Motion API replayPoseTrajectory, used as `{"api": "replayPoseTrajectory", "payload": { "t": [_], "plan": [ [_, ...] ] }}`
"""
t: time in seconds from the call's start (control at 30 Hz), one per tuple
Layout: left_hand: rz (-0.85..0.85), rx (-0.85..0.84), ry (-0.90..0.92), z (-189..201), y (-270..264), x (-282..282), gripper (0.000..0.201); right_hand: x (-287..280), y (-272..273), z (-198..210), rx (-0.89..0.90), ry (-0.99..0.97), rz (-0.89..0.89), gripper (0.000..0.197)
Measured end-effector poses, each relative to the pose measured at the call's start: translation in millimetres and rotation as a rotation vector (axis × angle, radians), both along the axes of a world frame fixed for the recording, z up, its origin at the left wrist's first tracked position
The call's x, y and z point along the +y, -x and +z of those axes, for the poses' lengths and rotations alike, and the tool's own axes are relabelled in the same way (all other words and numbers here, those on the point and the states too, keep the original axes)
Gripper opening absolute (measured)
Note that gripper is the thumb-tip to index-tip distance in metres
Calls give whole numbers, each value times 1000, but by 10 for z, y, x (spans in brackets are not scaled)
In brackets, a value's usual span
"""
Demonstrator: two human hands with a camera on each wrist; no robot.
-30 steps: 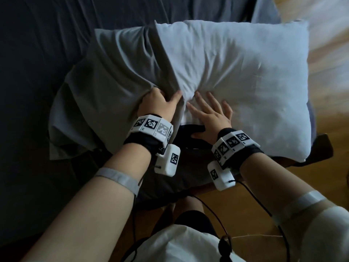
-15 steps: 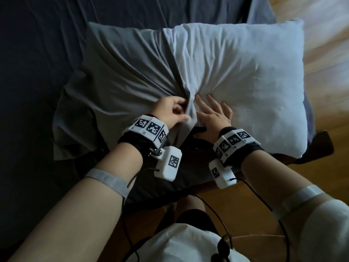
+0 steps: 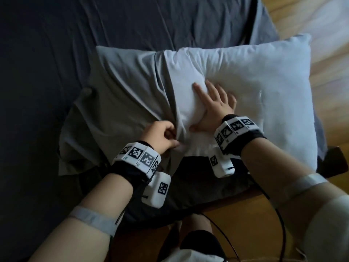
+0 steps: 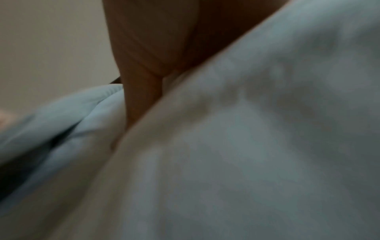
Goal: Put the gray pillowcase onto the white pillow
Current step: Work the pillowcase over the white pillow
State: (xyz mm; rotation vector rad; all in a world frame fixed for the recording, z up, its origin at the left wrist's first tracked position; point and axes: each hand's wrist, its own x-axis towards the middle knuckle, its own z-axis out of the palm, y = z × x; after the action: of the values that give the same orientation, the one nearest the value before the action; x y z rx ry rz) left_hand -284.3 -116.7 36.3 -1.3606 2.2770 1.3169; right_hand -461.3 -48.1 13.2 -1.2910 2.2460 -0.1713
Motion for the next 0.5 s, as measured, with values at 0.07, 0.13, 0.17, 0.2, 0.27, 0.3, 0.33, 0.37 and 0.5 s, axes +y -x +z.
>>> {"api": "replayPoseTrajectory", "payload": {
  "t": [0.07,0.13,0.17,0.2,0.27,0.3,0.33,0.37,0.5],
  "plan": [
    [150,91,87,24,180,-197,29,-75,60,-69,-22,13,-3,125],
    [252,113,227,66,425,-450,45,-145,112,-121,-61,24,-6,125],
    [275,68,306,80,559,-591,53,-170,135,-152,-81,29,-7,125],
    [288,6,364,109,681,-716,59,-179,140,-168,-99,33,-7,125],
    [279,-162,388,92,898,-925,65,-202,168,-200,-124,45,-8,125],
    [260,-242,387,46,961,-999,61,-203,180,-213,-136,48,-10,125],
    [244,-296,392,13,1000,-1068,51,-216,203,-215,-154,46,-10,125],
    [245,-312,398,-21,1004,-1114,38,-210,208,-229,-172,37,-12,125],
    [373,95,159,-75,1128,-1072,18,-275,200,-304,-220,24,-7,115]
  ]
}}
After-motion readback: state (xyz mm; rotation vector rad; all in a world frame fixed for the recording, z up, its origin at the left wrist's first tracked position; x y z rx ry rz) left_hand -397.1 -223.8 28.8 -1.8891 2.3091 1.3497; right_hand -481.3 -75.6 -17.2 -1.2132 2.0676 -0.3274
